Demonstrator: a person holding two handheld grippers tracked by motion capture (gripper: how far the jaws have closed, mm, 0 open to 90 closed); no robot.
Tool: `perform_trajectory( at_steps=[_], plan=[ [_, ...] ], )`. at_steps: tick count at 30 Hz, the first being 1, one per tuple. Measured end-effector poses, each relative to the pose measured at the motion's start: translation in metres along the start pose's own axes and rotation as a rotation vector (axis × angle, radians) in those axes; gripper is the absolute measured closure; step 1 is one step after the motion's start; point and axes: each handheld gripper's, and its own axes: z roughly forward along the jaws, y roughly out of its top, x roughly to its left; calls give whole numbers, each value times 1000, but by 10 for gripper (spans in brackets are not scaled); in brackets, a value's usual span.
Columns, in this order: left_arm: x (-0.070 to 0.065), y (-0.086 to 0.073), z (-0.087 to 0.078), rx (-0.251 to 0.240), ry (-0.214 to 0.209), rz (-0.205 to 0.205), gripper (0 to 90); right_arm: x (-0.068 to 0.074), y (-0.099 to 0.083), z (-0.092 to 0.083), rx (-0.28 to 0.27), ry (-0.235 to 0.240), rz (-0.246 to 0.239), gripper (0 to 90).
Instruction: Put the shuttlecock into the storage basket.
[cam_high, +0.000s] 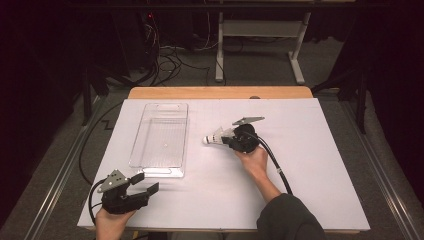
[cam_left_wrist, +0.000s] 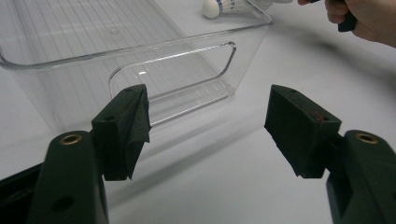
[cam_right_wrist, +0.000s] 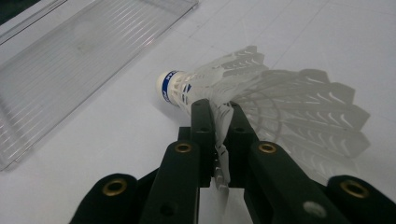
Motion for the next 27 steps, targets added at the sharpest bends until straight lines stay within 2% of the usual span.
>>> perform_trajectory(
  at_steps=[27],
  plan=[
    [1, 0, -2, -8, 8, 2, 315, 10, 5, -19, -26, 6, -24, 876]
  ],
)
